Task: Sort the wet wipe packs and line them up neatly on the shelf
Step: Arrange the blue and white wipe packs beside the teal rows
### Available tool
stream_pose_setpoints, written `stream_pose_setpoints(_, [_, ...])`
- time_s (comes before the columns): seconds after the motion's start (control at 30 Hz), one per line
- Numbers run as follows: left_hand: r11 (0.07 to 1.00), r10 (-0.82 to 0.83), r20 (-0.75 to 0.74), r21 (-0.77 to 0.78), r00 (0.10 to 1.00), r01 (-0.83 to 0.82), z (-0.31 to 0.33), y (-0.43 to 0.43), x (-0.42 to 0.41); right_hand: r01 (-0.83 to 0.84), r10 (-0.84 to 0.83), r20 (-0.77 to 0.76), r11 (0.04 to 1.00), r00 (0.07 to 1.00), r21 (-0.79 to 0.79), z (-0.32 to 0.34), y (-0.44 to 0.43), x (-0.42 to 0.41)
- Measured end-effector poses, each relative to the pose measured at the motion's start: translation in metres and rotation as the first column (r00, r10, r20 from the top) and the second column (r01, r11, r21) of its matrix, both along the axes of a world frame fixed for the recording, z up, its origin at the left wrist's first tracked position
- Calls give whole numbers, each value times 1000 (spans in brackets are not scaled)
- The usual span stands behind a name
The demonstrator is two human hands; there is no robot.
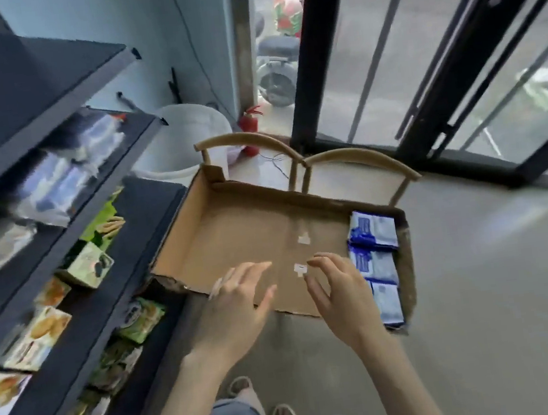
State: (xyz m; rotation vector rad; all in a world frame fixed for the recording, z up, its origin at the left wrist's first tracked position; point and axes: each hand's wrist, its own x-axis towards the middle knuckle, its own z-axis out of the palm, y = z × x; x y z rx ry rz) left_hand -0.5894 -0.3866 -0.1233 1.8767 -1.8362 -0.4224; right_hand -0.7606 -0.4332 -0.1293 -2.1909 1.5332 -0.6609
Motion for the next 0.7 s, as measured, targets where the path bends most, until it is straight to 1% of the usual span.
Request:
stream_pose_setpoints(0.07, [995, -93, -11, 33, 996, 94, -8, -18, -27, 98, -98, -11, 995, 995, 35, -8, -4, -28])
stream_pose_setpoints(0.17, [980, -192, -18, 57, 981, 192, -14, -52, -59, 226, -227, 0, 971, 974, 78, -14, -17, -62])
stream_pose_setpoints(0.23, [970, -233, -21, 64, 972, 234, -19, -78, -76, 278, -279, -6, 955, 960, 100, -19, -30, -81])
stream_pose_setpoints(0.37, [944, -298, -47, 133, 953, 301, -39, -129, -104, 343, -348, -3, 923, 938, 177, -40, -66, -109])
stream_pose_setpoints(0.43, [925, -321, -70, 191, 945, 328, -56, -158, -116, 366, -375, -1, 904, 927, 220, -57, -89, -122])
stream_pose_setpoints(0.5, [901, -323, -98, 272, 941, 338, -74, -187, -126, 379, -393, -14, 876, 919, 299, -74, -113, -134])
stream_pose_setpoints(0.6, [871, -293, -144, 369, 945, 325, -102, -221, -139, 399, -408, -64, 829, 911, 392, -98, -146, -151])
stream_pose_setpoints(0.7, [835, -271, -169, 448, 948, 318, -131, -250, -156, 411, -417, -90, 795, 904, 446, -121, -177, -167])
